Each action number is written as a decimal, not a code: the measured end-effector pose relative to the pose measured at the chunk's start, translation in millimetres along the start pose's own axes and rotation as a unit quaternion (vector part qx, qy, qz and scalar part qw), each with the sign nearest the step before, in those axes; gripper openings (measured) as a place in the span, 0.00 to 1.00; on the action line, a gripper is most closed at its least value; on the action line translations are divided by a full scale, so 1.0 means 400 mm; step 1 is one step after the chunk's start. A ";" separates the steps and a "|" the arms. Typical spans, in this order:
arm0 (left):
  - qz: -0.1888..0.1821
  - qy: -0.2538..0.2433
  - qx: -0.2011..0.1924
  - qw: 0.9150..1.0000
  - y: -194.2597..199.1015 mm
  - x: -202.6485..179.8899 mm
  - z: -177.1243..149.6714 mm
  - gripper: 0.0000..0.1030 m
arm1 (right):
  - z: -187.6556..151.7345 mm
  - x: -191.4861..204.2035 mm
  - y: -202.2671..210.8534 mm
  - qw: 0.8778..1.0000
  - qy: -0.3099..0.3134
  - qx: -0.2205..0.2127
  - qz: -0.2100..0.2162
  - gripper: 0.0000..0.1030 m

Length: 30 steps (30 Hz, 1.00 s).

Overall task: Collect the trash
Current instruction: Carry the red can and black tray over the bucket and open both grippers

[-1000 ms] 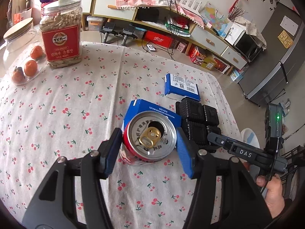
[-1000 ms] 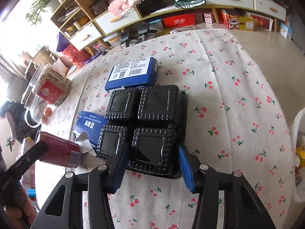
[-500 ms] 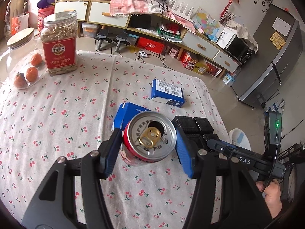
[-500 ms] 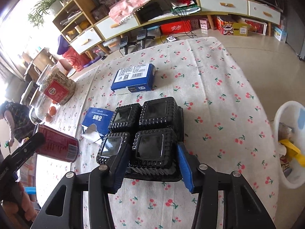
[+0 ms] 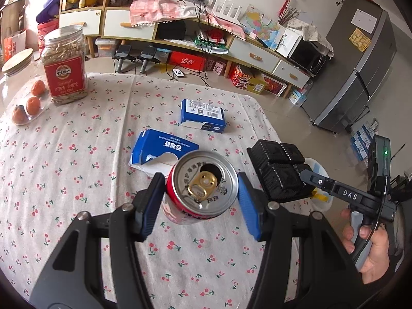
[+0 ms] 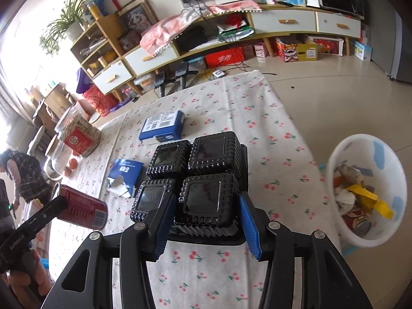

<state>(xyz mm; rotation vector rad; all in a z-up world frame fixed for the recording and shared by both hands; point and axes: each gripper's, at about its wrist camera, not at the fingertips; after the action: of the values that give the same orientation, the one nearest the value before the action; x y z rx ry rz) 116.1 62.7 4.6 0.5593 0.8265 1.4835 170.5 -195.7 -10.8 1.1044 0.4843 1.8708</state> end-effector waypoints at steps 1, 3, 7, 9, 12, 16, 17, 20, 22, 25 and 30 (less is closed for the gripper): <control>0.004 -0.005 -0.005 1.000 0.004 -0.004 -0.004 0.56 | -0.002 -0.016 0.015 1.000 -0.004 -0.005 -0.002 0.49; 0.005 -0.013 -0.014 1.000 0.013 -0.013 -0.014 0.56 | -0.005 -0.047 0.047 1.000 -0.014 -0.014 -0.003 0.49; 0.009 -0.035 -0.023 0.999 0.027 -0.034 -0.039 0.56 | -0.013 -0.125 0.127 0.998 -0.036 -0.039 -0.017 0.49; 0.005 -0.040 -0.019 0.999 0.027 -0.045 -0.049 0.56 | -0.020 -0.177 0.169 0.997 -0.058 -0.053 -0.028 0.49; 0.002 -0.052 -0.014 0.999 0.023 -0.072 -0.062 0.56 | -0.030 -0.244 0.221 0.993 -0.083 -0.072 -0.053 0.49; -0.006 -0.071 -0.011 0.997 0.018 -0.120 -0.068 0.56 | -0.045 -0.330 0.275 0.986 -0.110 -0.088 -0.089 0.49; -0.009 -0.075 -0.010 0.997 0.016 -0.134 -0.068 0.56 | -0.048 -0.348 0.282 0.984 -0.117 -0.089 -0.098 0.49; -0.017 -0.088 -0.011 0.996 0.015 -0.177 -0.071 0.56 | -0.054 -0.393 0.294 0.980 -0.129 -0.092 -0.118 0.49; -0.024 -0.095 -0.012 0.995 0.016 -0.205 -0.071 0.56 | -0.058 -0.412 0.295 0.979 -0.132 -0.093 -0.128 0.49; -0.034 -0.099 -0.014 0.994 0.015 -0.244 -0.065 0.56 | -0.058 -0.443 0.290 0.976 -0.135 -0.097 -0.138 0.53; -0.054 -0.107 -0.014 0.993 0.007 -0.330 -0.056 0.56 | -0.060 -0.482 0.281 0.973 -0.156 -0.095 -0.141 0.68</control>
<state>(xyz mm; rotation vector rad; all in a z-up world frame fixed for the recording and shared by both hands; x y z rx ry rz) 109.8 -70.7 10.7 0.6310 0.6568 1.3091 136.0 -415.3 -42.4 1.1105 0.2589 1.4327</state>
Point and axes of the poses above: each gripper's, at about its wrist camera, not at the fingertips, and y roughly against the way its jaws point, x to its left, z to its top, and after that the axes turned 14 degrees about z, right-handed
